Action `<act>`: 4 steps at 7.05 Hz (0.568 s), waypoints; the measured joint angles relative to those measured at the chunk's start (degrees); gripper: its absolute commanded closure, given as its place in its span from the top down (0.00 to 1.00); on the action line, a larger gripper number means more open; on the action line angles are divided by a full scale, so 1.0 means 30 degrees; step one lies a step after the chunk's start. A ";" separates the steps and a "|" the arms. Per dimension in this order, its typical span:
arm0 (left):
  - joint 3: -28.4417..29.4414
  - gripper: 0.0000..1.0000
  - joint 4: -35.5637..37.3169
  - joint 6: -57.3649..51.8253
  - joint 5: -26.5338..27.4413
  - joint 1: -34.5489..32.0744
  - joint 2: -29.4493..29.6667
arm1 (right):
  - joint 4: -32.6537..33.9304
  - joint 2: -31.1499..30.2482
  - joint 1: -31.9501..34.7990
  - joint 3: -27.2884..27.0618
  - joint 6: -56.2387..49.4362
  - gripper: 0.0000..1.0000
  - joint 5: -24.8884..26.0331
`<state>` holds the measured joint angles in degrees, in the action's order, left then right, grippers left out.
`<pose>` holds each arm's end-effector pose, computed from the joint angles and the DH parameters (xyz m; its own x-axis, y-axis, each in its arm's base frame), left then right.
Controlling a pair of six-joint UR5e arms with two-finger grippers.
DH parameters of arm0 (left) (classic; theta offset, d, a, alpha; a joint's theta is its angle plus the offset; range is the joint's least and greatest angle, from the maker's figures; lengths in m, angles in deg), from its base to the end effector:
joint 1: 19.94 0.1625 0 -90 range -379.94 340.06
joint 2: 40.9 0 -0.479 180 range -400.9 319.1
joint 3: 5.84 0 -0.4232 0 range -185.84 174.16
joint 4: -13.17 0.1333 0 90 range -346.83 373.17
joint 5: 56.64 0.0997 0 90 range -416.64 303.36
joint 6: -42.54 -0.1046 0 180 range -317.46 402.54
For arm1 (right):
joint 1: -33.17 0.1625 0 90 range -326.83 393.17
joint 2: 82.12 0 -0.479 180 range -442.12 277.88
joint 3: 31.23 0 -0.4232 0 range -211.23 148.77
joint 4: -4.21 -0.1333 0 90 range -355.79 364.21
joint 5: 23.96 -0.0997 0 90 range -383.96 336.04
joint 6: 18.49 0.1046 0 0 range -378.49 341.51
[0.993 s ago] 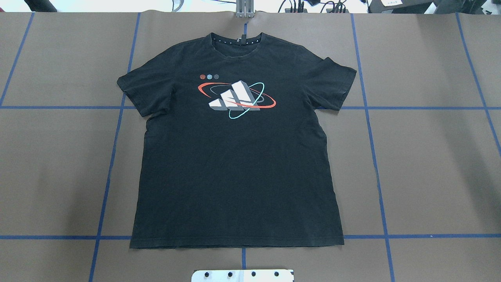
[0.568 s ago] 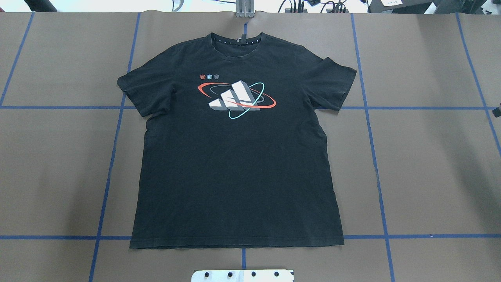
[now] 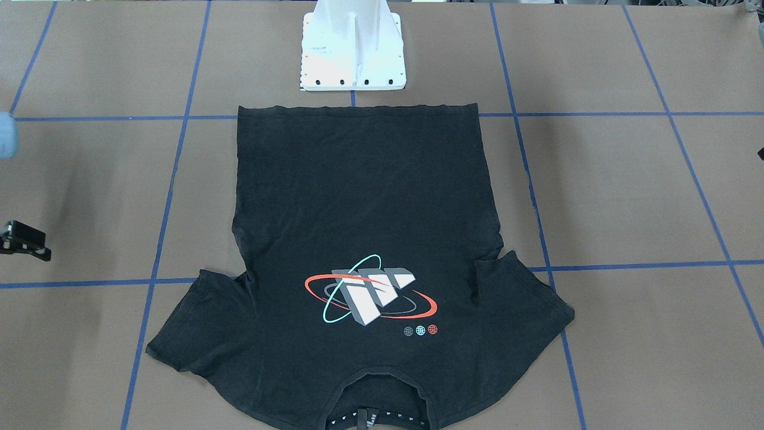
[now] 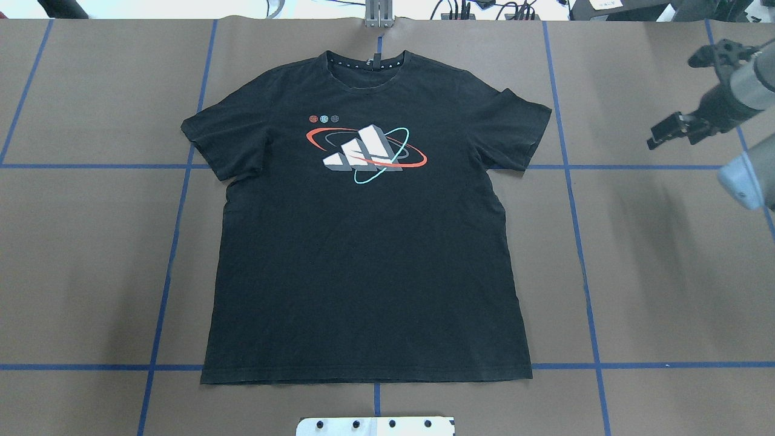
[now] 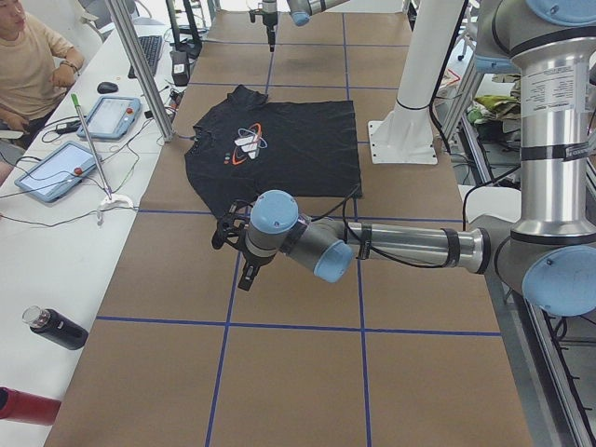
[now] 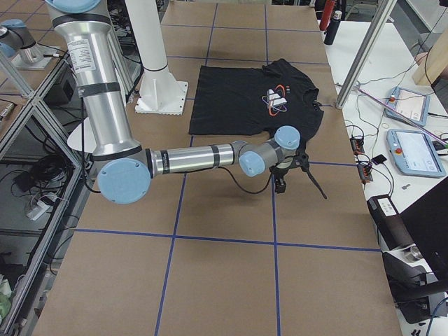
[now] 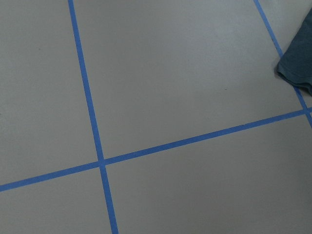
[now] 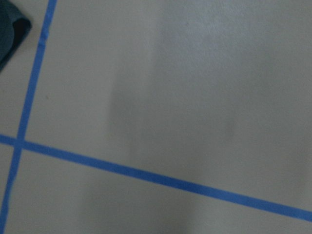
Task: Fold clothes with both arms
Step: 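Move the right gripper to the sleeve nearest it and grasp it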
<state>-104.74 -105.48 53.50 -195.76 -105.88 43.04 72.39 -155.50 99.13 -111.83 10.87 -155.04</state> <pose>-0.0192 -0.4955 0.6242 0.6250 0.2705 -0.7323 0.0595 0.9188 0.3902 -0.2190 -0.6494 0.5888 0.6614 -0.1301 0.7387 0.0366 0.9893 0.1414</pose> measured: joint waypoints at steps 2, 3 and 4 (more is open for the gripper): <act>-0.0106 1.00 -0.0541 -0.0055 -0.0010 0.0017 0.0017 | -0.0943 0.2638 -0.0993 0.2069 0.2531 1.00 0.1173; -0.0056 1.00 -0.1162 -0.0056 -0.0006 0.0022 0.0011 | -0.2269 0.3322 -0.1320 0.2967 0.3465 1.00 0.1596; 0.0061 1.00 -0.1683 -0.0058 -0.0005 0.0023 0.0005 | -0.3617 0.3757 -0.1550 0.3671 0.4390 0.98 0.2012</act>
<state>-104.55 -110.53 53.32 -195.78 -105.81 43.05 61.54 -144.23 94.48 -100.82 24.04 -149.00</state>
